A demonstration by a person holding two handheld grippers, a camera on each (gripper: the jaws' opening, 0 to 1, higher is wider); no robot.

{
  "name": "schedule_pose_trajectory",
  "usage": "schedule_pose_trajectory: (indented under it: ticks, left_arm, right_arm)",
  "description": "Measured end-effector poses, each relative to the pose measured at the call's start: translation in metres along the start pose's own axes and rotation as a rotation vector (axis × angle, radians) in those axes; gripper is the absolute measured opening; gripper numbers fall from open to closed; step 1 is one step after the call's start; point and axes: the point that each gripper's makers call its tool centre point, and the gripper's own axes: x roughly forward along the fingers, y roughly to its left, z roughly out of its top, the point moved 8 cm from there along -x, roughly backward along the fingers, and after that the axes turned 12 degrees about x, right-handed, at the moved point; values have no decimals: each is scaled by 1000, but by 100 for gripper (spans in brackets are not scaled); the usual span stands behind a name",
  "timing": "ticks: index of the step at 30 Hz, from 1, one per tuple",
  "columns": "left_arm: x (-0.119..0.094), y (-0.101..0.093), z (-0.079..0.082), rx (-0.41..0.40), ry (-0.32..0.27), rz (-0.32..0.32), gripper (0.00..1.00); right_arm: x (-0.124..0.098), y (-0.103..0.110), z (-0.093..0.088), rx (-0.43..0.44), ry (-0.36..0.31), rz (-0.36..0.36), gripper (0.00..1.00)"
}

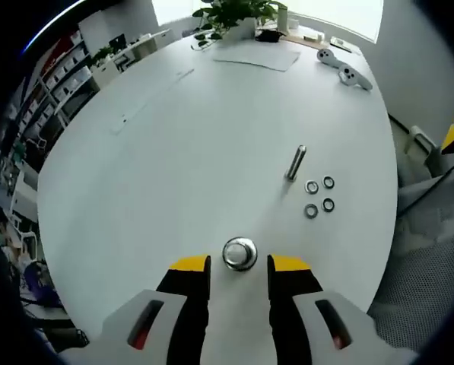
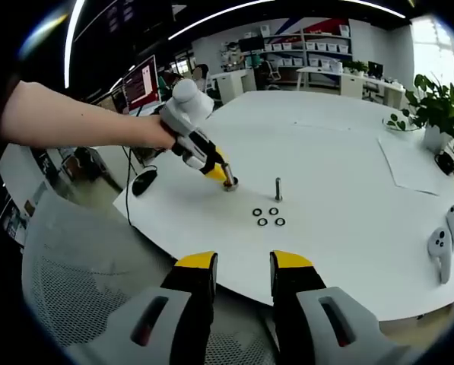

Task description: Place the washer onto the threaded stud by aligning its center hole with the stud, sliding it down to the base, and recovering from edge contact or off-axis alignment until the washer reaches the visible bottom stop.

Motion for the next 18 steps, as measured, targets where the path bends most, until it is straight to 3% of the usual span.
schedule_pose_trajectory:
  ticks: [6, 9, 14, 18]
  left_arm:
    - [-28, -4, 0, -45, -75, 38, 27]
    - [-37, -1, -6, -100, -108, 47, 27]
    - [-68, -18, -15, -139, -167, 87, 30]
    - [-86, -25, -31, -226, -208, 122, 32]
  right_arm:
    - [1, 2, 0, -12, 10, 7, 30]
    - [1, 2, -1, -14, 10, 10, 30]
    - [1, 5, -1, -18, 10, 25, 30]
    - [2, 8, -1, -36, 18, 41, 30]
